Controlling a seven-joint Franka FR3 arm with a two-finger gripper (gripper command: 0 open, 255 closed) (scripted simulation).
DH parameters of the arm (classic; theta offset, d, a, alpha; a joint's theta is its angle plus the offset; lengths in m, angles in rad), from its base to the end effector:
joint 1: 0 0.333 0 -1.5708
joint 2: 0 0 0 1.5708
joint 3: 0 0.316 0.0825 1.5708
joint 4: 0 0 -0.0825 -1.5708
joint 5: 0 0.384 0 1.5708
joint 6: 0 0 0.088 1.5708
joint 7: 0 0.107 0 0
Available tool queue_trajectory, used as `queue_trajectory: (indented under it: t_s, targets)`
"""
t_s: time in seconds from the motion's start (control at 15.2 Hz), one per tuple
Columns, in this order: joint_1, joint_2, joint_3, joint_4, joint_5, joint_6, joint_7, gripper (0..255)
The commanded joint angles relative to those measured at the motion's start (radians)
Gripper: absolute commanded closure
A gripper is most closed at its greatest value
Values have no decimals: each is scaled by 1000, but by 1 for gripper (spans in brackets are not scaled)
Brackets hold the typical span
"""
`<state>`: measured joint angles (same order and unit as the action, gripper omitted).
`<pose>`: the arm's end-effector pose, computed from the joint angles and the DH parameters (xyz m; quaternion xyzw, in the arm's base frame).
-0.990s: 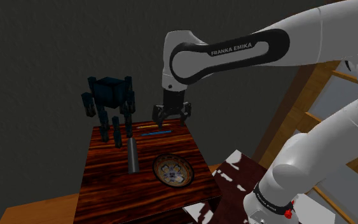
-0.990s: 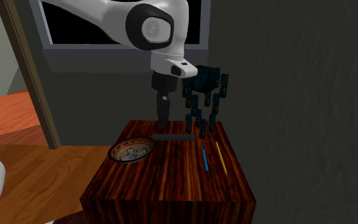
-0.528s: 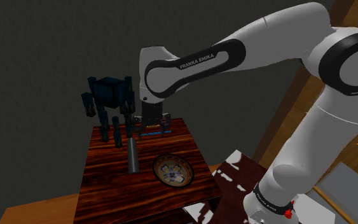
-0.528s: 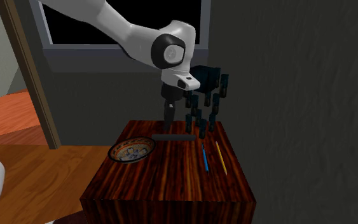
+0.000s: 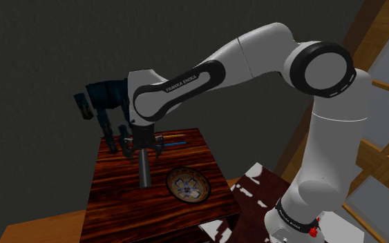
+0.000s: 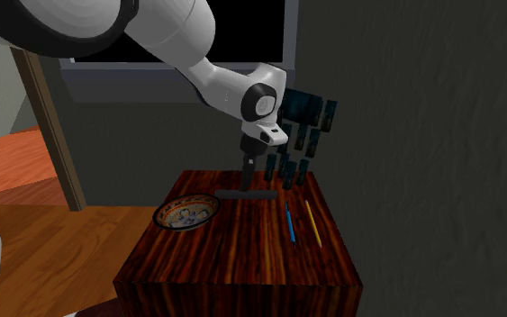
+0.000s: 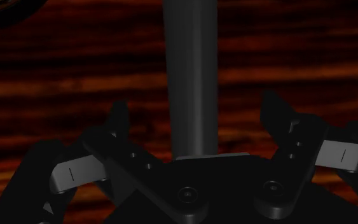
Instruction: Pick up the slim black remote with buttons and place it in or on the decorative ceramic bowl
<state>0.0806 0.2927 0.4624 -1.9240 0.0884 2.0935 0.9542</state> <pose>0.5182 0.3036 0.3477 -0.9663 0.2314 0.1041 0.0423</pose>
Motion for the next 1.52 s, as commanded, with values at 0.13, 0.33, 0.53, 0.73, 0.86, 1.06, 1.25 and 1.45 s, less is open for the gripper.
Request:
queue_trajectory:
  t_s: [0.13, 0.33, 0.53, 0.73, 0.86, 1.06, 1.25, 1.45]
  targets:
    - [12, 37, -3, -10, -12, 44, 16, 0]
    - [19, 55, -5, -28, -18, 81, 20, 0]
    - [20, 59, -5, -32, -20, 87, 21, 0]
    - [20, 59, -5, -32, -20, 87, 21, 0]
    - [20, 59, -5, -32, -20, 87, 21, 0]
    - [20, 59, -5, -31, -20, 87, 21, 255]
    - [21, 60, -5, -31, -20, 88, 22, 255]
    - [23, 54, -3, -41, -17, 93, 24, 255]
